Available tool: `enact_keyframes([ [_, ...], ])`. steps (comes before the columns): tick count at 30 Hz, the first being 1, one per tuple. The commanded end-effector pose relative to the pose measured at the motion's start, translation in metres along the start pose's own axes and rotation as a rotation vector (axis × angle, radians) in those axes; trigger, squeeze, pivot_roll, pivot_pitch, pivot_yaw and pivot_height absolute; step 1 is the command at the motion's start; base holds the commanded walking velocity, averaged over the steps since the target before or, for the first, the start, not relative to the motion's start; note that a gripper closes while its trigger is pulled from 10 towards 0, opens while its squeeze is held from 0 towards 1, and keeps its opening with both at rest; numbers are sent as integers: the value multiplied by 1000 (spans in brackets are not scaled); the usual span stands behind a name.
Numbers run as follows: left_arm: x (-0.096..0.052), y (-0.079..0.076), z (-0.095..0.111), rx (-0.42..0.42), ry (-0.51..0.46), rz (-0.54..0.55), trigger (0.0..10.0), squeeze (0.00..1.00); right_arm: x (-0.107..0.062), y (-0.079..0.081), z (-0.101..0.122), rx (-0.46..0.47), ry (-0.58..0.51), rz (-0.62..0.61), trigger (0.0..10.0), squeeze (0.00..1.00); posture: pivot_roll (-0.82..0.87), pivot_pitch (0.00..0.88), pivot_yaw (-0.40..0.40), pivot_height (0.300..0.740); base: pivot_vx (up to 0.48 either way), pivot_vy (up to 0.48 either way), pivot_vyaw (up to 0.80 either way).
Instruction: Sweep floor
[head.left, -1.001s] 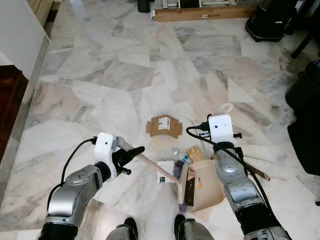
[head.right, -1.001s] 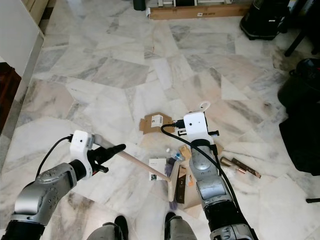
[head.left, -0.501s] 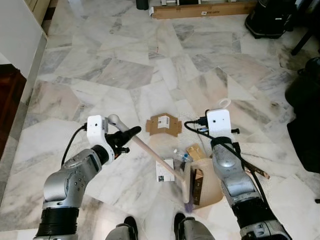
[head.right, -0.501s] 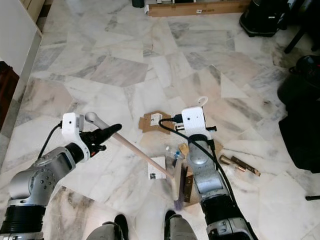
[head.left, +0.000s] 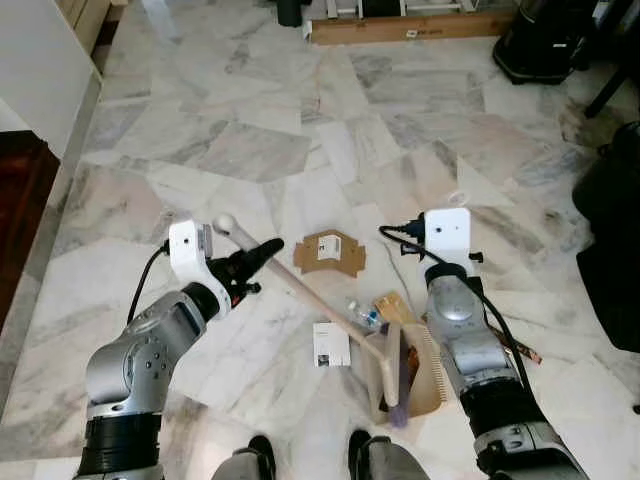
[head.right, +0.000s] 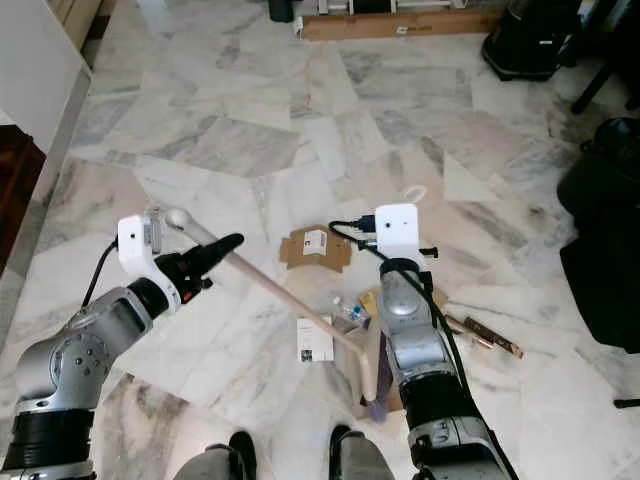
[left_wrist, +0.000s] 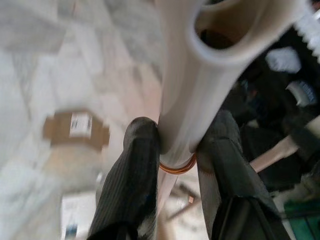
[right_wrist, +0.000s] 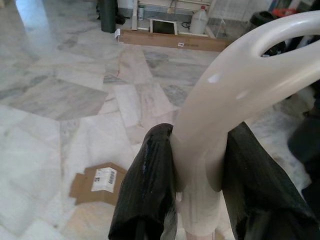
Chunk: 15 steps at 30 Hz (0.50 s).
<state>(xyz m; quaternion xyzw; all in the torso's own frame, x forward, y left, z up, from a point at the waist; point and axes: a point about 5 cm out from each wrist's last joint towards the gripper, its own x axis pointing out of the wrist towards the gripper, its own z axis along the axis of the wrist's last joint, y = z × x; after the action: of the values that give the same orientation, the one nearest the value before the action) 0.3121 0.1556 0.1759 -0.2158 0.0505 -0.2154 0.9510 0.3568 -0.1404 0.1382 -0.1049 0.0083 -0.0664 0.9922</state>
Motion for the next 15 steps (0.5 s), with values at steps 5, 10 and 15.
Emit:
enact_keyframes([
  [5, -3, -7, 29, 29, -167, -19, 10000, 0, -3, 8, 3, 89, 3, 15, 10000, 0, -46, 111, 45, 740, 0, 0, 0],
  [10, -5, -5, 47, 30, -292, 18, 10000, 0, -5, 7, 2, 148, 5, 12, 10000, 0, -50, 92, 44, 740, 0, 0, 0],
  [15, -11, -3, 65, 67, -404, 89, 10000, 0, -10, 5, 1, 157, -2, 19, 10000, 0, -47, 71, 32, 740, 0, 0, 0],
])
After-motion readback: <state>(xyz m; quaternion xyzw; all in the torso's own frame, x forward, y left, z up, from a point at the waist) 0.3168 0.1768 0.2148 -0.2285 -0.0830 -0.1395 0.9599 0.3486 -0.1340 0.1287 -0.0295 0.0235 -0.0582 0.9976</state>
